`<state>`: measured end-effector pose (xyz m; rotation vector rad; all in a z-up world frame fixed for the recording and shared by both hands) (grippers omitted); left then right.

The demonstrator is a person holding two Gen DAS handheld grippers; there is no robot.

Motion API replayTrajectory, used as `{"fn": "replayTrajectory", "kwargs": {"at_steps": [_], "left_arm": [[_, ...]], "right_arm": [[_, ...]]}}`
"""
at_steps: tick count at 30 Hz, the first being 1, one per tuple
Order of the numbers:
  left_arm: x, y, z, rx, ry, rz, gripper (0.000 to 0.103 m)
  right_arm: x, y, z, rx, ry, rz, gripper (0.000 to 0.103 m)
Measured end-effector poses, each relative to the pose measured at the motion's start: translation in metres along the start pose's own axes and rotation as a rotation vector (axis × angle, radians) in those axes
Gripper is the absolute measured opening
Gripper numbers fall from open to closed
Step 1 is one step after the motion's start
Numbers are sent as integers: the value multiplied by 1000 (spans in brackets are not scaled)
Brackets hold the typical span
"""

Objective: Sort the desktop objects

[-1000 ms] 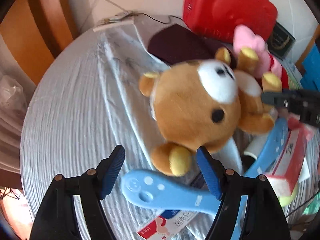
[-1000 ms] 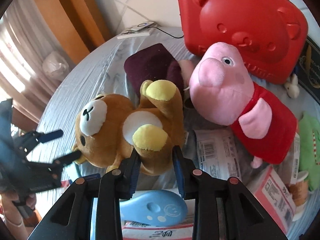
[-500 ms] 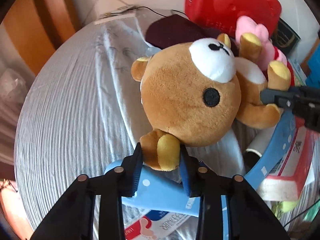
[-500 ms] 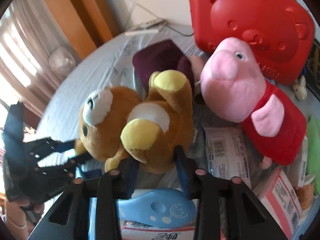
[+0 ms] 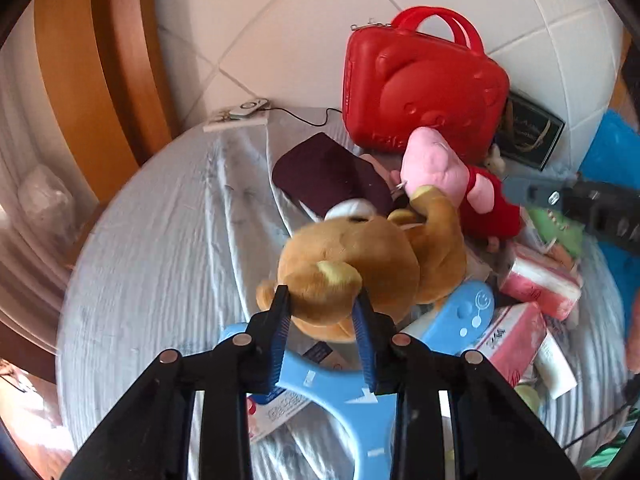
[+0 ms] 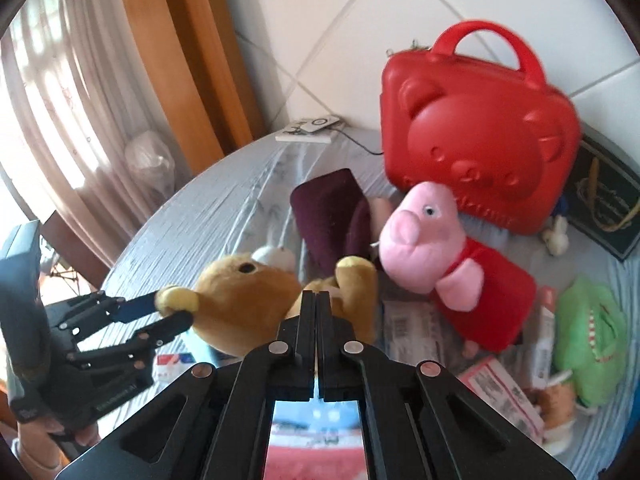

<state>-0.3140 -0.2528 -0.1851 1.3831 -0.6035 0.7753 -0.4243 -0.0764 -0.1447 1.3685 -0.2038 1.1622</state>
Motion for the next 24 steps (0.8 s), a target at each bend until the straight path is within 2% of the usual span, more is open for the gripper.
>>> {"fn": "replayTrajectory", "kwargs": {"at_steps": [3, 5, 6, 7, 8, 9, 10, 11, 12, 13, 15, 19, 22, 24], "left_arm": [[-1, -12, 8, 50, 8, 26, 30], [-8, -20, 16, 73, 17, 47, 30], [-11, -25, 21, 82, 16, 68, 36], [-13, -27, 22, 88, 18, 80, 40], [-14, -30, 23, 92, 18, 86, 49], [-16, -33, 25, 90, 21, 88, 56], [-16, -34, 24, 89, 26, 85, 59], [-16, -35, 24, 90, 28, 78, 63], [-17, -34, 23, 88, 26, 69, 64], [-19, -33, 22, 82, 24, 64, 68], [-24, -30, 16, 52, 28, 52, 70], [-42, -23, 0, -7, 26, 64, 74], [-54, -18, -6, 3, 1, 76, 83], [-63, -17, -10, -5, -9, 91, 93]], "right_arm": [[11, -7, -6, -29, -7, 8, 6], [15, -15, -11, -35, -21, 9, 15], [15, -19, -13, -40, -21, 15, 24], [13, -23, -14, -51, -14, 25, 43], [8, -28, -16, -64, -4, 38, 53], [7, -31, -17, -72, 5, 41, 69], [2, -35, -20, -91, 23, 48, 74], [-3, -37, -22, -105, 36, 55, 76], [-10, -37, -25, -124, 54, 62, 82], [-15, -38, -27, -135, 64, 69, 92], [-30, -38, -31, -151, 90, 90, 103], [-57, -34, -37, -162, 100, 125, 103], [-82, -35, -46, -196, 112, 156, 103], [-100, -36, -52, -230, 143, 182, 103]]}}
Point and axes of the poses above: each gripper's, at about its wrist camera, not at the fingertips, and x roughly against the way its jaws point, z to its left, y to its top, the point moved 5 cm from there along -x, roughly the way its jaws point, and after that the axes turned 9 degrees about y, right-handed, at the moved point
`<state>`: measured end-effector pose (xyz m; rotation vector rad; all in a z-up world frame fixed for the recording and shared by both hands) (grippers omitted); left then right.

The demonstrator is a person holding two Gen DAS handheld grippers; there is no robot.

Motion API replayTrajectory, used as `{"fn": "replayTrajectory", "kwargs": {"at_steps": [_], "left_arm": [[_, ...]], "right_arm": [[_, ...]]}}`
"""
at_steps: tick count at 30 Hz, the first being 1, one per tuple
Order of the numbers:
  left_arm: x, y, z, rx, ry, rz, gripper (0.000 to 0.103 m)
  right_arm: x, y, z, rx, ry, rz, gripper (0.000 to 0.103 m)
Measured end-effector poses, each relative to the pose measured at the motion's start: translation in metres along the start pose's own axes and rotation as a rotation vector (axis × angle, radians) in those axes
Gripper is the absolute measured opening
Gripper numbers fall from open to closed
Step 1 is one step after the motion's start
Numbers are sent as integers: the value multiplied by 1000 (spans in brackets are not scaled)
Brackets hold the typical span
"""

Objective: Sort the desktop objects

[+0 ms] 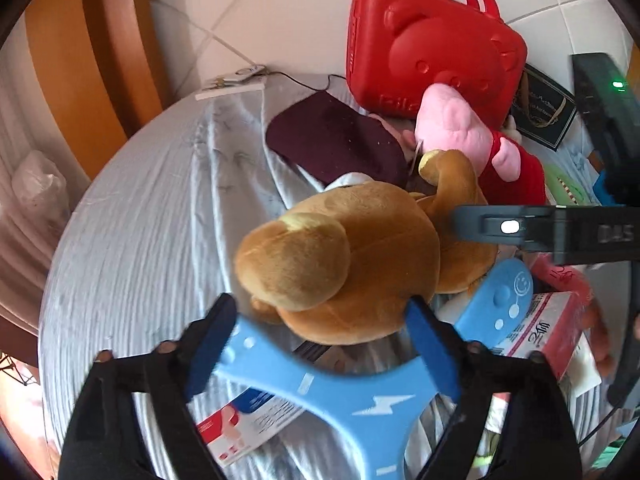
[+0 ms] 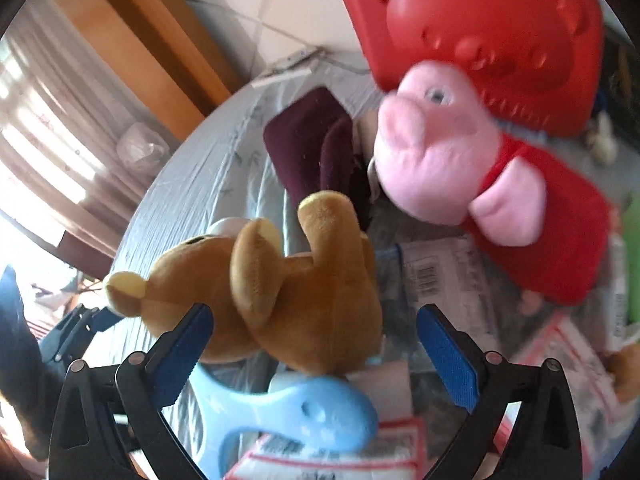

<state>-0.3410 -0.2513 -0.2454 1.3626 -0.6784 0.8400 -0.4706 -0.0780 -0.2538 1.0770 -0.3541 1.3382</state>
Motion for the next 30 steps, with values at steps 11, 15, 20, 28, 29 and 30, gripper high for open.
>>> {"fn": "replayTrajectory", "kwargs": {"at_steps": [11, 15, 20, 28, 29, 30], "left_arm": [[-18, 6, -27, -61, 36, -12, 86], [0, 11, -26, -56, 37, -55, 83], [26, 15, -26, -52, 34, -117, 81], [85, 31, -36, -84, 27, -258, 79], [91, 31, -39, -88, 25, -270, 79], [98, 32, -42, -93, 20, -283, 79]], "right_arm": [[-26, -6, -14, -63, 28, 86, 95], [-10, -2, 3, 10, -2, 29, 80], [14, -3, 18, 65, -13, -16, 75], [82, -4, 42, 118, -16, -165, 65], [92, -4, 44, 123, -16, -180, 65], [105, -6, 46, 126, -18, -198, 64]]}}
Point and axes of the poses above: each gripper's, at about its wrist camera, not at the fingertips, and x roughly against the way its jaws point, z to its left, y to its top, the point moved 5 cm from there along -x, roughly the way its jaws point, and after that the axes turned 9 degrees about y, right-handed, at the moved point
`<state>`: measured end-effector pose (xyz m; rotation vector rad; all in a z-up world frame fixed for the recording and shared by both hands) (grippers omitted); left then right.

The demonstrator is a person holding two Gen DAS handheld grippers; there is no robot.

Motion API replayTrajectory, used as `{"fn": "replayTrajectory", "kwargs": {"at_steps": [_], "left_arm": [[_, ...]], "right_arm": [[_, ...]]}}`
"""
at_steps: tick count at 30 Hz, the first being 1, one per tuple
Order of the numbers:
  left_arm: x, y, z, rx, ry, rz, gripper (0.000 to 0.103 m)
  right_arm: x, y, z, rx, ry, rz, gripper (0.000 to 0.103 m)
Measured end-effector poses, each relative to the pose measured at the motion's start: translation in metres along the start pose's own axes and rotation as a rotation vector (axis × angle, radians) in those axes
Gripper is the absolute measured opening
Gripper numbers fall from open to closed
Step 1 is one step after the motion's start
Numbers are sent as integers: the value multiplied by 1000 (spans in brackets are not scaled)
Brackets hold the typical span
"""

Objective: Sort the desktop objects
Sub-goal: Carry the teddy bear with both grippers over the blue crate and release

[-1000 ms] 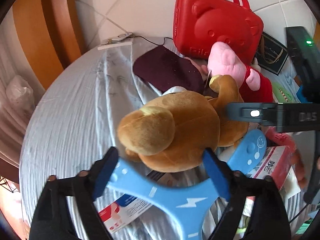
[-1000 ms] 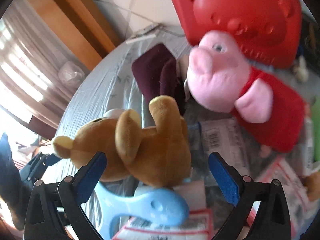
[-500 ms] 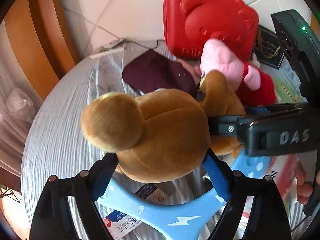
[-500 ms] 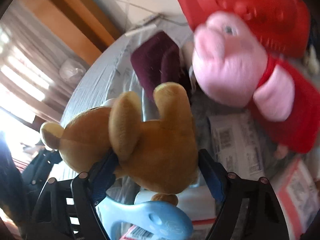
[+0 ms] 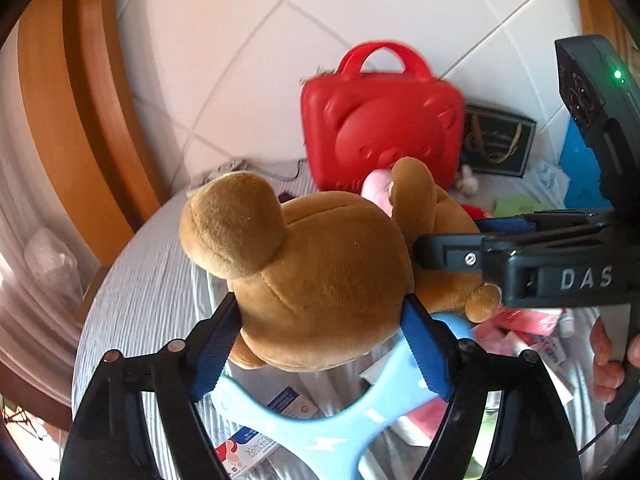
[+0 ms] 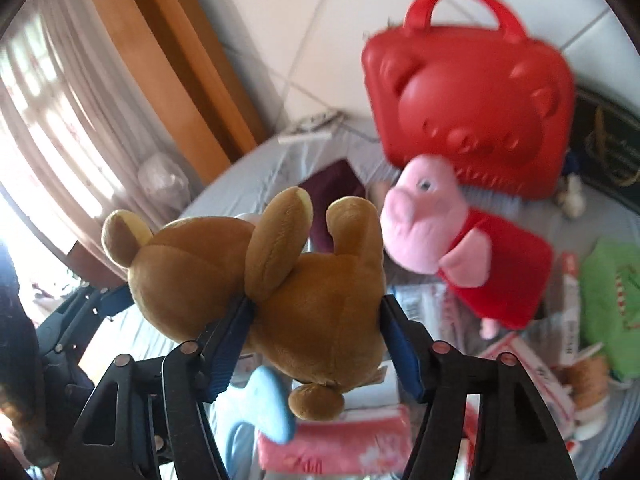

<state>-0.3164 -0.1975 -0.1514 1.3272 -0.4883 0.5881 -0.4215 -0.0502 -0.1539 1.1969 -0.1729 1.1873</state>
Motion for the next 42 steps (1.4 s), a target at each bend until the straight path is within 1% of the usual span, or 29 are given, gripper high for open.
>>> {"fn": "replayTrajectory", "kwargs": {"at_steps": [3, 6, 9, 12, 13, 15, 17, 18, 19, 21, 22, 24, 26, 29, 31, 32, 33, 34, 36, 37, 38, 40, 42], "left_arm": [[23, 9, -11, -4, -29, -48, 79], [46, 20, -25, -21, -48, -102, 79], [72, 37, -43, -39, -81, -164, 79], [99, 58, -69, -70, -123, -231, 79], [110, 65, -80, -84, -137, -257, 79], [133, 82, -109, -120, -175, -312, 79], [156, 97, -134, -152, -215, -367, 79], [175, 109, -156, -173, -254, -412, 79], [189, 117, -170, -186, -282, -441, 79], [226, 135, -209, -224, -360, -517, 79], [245, 143, -232, -246, -406, -553, 79], [278, 155, -278, -287, -505, -598, 79], [298, 160, -317, -325, -586, -609, 79], [324, 156, -382, -391, -686, -602, 79], [331, 148, -423, -431, -740, -560, 79], [333, 142, -444, -450, -766, -521, 79], [333, 135, -462, -467, -789, -481, 79], [337, 127, -474, -481, -799, -448, 79], [332, 111, -507, -528, -811, -359, 79], [329, 101, -523, -561, -812, -309, 79], [331, 93, -532, -582, -807, -275, 79], [330, 78, -555, -626, -800, -182, 79], [331, 70, -571, -633, -788, -124, 79]], "right_arm": [[26, 2, 5, 8, -10, -39, 63], [58, -1, 10, 29, -42, -87, 63], [93, -1, 10, 21, -65, -154, 63], [138, -2, 5, 10, -101, -227, 61], [160, -3, 3, 2, -118, -259, 61], [192, -4, -2, -11, -145, -312, 60], [237, -6, -7, -30, -185, -392, 60], [268, -9, -9, -37, -216, -447, 60], [289, -12, -10, -41, -238, -481, 60], [354, -22, -13, -52, -337, -580, 60], [375, -26, -14, -59, -371, -609, 60], [430, -41, -19, -84, -467, -682, 60], [483, -62, -29, -126, -566, -736, 60], [540, -95, -51, -208, -684, -761, 60], [563, -117, -70, -266, -754, -739, 60], [575, -132, -84, -309, -778, -725, 60], [583, -144, -96, -345, -788, -713, 60], [589, -155, -107, -381, -797, -700, 60], [602, -177, -126, -440, -802, -667, 60], [606, -192, -141, -481, -807, -630, 60], [608, -202, -150, -501, -801, -610, 60], [607, -216, -168, -534, -773, -559, 60], [602, -226, -185, -559, -772, -501, 60]]}}
Point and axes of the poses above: each gripper's, at about its wrist camera, not at the fingertips, and x roughly against the way its jaws point, z to its left, y to its top, the point moved 5 cm from there along -x, roughly the way its jaws point, and after that the axes turned 9 degrees about y, right-handed, at the moved point
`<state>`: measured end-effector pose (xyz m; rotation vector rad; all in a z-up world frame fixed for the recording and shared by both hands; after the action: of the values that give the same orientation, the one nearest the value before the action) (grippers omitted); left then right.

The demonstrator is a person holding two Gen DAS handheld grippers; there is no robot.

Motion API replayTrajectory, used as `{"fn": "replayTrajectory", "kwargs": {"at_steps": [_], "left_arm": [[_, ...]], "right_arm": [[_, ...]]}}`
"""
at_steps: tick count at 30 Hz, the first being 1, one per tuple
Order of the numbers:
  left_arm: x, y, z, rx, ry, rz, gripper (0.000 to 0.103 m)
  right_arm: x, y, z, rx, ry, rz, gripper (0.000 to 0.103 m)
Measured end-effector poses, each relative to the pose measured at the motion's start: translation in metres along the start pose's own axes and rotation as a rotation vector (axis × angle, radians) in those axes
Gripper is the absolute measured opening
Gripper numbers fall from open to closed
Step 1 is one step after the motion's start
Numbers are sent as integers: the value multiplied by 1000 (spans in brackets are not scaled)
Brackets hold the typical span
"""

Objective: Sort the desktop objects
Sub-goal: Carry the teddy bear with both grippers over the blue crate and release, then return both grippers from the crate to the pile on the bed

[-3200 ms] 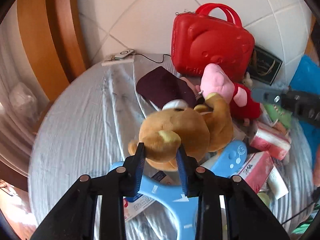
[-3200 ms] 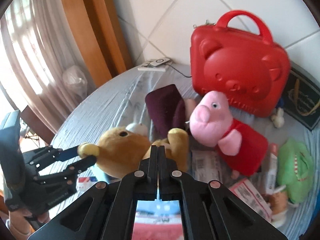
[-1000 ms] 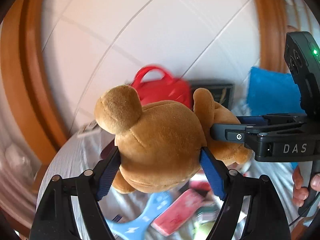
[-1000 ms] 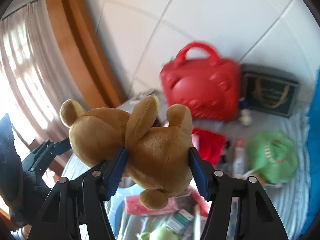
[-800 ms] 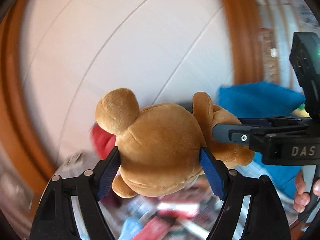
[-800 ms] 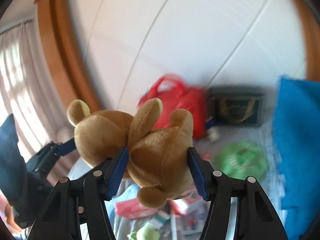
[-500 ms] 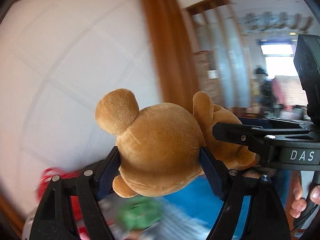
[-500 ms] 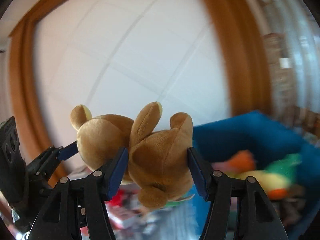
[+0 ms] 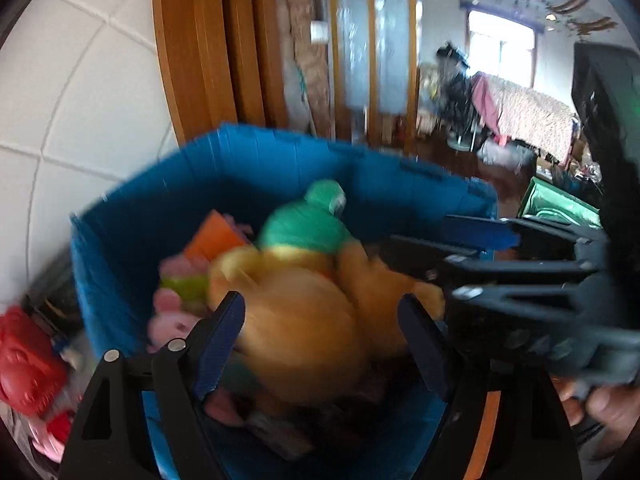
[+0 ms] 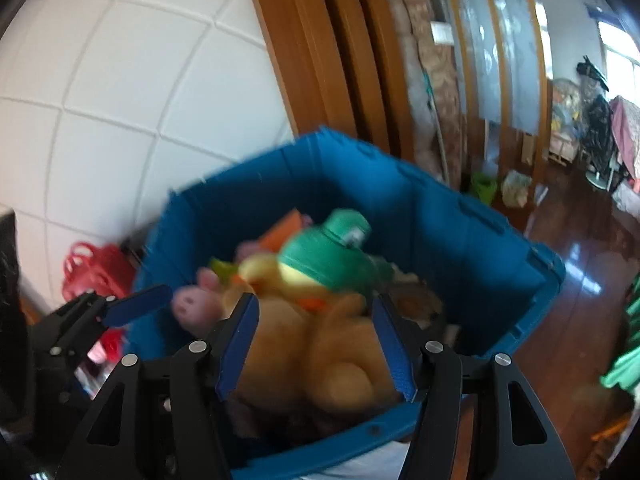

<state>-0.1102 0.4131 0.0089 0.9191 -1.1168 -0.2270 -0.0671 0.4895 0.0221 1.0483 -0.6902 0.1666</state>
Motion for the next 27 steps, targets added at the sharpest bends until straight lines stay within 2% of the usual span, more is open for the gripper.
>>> {"fn": "replayTrajectory", "kwargs": {"at_steps": [2, 6, 9, 11, 17, 19, 22, 27], "left_arm": [[-6, 0, -8, 8, 13, 29, 78], [1, -7, -11, 1, 85, 27, 79], [0, -5, -11, 18, 95, 24, 79], [0, -6, -8, 28, 110, 23, 79], [8, -8, 1, 59, 151, -13, 79], [17, -11, 6, 83, 159, -34, 79], [33, -18, 20, 125, 197, -74, 87], [68, -39, 60, 210, 291, -148, 90]], "right_arm": [[-10, -2, -14, -9, 0, 26, 60], [-11, -5, -36, -4, 20, 43, 60], [-10, -3, -39, 13, 34, 42, 60], [-12, -2, -37, 22, 43, 37, 64], [-13, 4, -29, 83, 23, 17, 89], [-10, 6, -24, 99, 24, 2, 103], [-4, 7, -13, 128, 19, -21, 103], [4, 11, 17, 140, 87, -49, 103]]}}
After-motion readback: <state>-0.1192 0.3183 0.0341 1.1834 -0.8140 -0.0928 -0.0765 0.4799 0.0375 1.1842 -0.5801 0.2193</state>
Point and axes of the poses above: each gripper's, at about its wrist camera, not at the fingertips, and x roughly against the way its jaws point, z to its left, y to its top, the point moved 5 cm from there along -x, roughly the way its jaws point, and after that the axes turned 9 degrees about y, right-handed, at the moved point
